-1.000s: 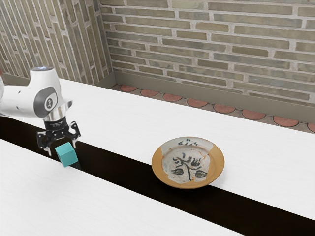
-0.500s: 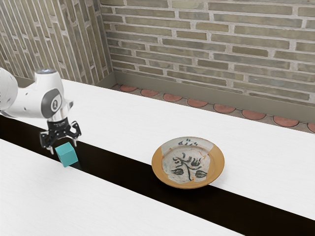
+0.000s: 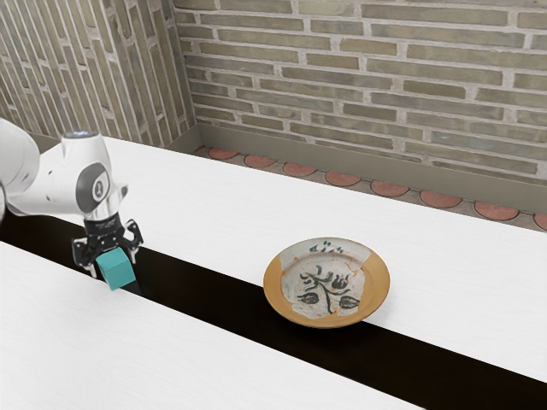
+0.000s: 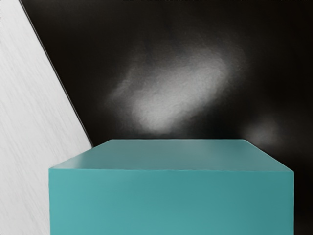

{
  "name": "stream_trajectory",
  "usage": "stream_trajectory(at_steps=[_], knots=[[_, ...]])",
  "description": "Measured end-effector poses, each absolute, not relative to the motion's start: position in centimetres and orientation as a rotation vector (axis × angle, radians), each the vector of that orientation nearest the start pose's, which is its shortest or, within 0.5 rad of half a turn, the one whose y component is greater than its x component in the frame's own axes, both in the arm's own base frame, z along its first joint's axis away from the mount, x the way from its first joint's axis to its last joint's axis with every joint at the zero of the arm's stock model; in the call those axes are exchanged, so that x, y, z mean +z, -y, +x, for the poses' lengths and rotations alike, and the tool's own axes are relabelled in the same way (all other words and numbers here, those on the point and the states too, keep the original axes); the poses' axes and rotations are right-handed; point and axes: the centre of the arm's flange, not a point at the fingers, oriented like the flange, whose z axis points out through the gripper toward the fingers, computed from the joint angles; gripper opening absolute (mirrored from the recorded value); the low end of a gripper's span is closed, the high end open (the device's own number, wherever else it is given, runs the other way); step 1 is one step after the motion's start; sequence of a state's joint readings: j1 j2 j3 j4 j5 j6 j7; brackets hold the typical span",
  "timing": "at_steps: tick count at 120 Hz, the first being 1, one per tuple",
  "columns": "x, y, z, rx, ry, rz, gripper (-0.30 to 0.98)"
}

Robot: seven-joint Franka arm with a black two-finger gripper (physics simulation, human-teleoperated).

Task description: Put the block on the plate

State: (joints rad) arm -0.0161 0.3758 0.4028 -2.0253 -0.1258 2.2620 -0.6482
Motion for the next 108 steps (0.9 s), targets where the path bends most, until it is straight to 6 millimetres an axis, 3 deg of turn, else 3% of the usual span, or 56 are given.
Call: stream_trajectory(at_steps=[23, 53, 88, 100, 108], knots=[[26.4, -21.6, 54.7, 0.146, 1.618, -2.624, 0.68], [26.6, -21.6, 54.8, 0.132, 1.621, -2.639, 0.47], [26.8, -21.6, 54.8, 0.127, 1.612, -2.648, 0.41], [27.8, -21.2, 55.0, 0.108, 1.609, -2.663, 0.40], [29.5, -20.4, 55.3, 0.076, 1.599, -2.689, 0.40]])
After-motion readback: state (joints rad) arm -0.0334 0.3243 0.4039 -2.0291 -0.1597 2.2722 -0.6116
